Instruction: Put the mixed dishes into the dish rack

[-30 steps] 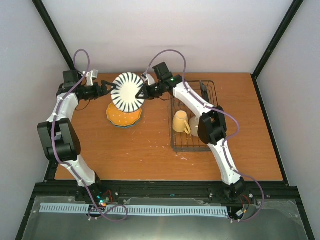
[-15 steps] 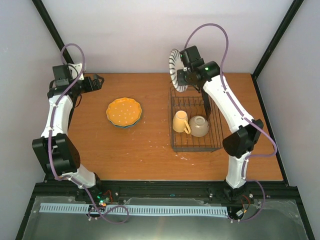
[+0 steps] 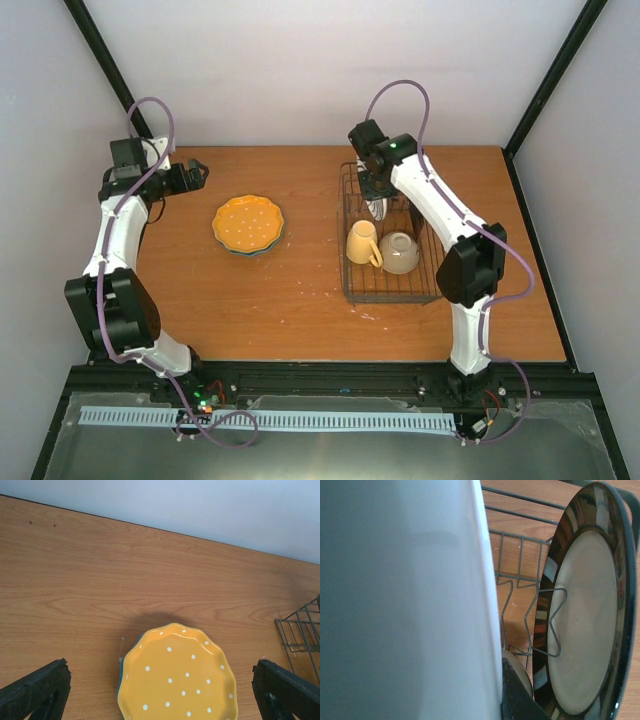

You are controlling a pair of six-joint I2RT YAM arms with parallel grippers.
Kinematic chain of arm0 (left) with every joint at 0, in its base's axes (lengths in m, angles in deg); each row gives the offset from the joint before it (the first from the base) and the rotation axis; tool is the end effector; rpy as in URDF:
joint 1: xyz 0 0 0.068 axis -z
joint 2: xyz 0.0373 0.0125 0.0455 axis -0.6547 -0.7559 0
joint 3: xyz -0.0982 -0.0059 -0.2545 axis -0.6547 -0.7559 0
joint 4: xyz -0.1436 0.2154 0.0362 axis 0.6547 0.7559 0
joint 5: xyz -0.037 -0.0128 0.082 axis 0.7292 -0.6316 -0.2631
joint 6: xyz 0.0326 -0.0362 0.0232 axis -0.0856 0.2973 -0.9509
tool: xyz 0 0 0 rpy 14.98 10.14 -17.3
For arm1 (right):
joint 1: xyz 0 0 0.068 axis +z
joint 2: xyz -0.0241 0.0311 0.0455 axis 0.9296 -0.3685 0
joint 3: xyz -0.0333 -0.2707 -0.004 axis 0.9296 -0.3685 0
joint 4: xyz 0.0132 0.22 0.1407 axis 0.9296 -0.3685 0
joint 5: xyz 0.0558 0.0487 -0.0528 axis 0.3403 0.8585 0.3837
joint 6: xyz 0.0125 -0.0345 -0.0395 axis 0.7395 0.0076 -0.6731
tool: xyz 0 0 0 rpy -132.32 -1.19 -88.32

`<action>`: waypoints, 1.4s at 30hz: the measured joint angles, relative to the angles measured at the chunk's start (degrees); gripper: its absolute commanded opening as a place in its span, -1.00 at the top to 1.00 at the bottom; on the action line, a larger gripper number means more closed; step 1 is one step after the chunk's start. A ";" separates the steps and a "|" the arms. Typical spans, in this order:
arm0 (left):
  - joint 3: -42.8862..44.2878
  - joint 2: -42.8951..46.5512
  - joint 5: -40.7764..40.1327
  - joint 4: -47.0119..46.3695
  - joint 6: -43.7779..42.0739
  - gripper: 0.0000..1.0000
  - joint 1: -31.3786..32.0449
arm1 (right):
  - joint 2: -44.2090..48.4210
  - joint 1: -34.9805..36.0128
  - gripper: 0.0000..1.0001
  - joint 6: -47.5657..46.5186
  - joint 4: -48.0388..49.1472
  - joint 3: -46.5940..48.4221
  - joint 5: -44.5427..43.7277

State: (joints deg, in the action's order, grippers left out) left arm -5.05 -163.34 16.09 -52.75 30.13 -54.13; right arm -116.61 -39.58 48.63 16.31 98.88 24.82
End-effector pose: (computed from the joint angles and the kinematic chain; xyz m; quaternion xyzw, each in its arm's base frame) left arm 0.3407 0.0642 0.3228 -0.0610 0.8893 -0.1792 0.4162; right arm 0.3698 0.1904 0.3210 -0.0810 0.9675 -0.0767 0.2271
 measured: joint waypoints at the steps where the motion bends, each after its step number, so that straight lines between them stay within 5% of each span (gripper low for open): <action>1: -0.17 0.24 -0.04 -0.02 -0.02 -0.99 0.00 | 0.00 -0.11 0.94 0.00 0.02 0.00 0.02; 18: -1.53 0.98 0.11 -0.26 0.00 -0.99 0.00 | 6.73 -6.97 0.94 0.35 0.07 -3.89 -3.72; 42: -2.27 0.98 0.11 -0.46 -0.09 -0.99 0.00 | 7.58 -6.60 0.95 3.54 -6.58 -9.27 -6.05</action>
State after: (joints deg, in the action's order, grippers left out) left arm -7.32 -162.35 16.20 -53.21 30.05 -54.13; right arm -109.03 -46.18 52.17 9.73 89.62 18.76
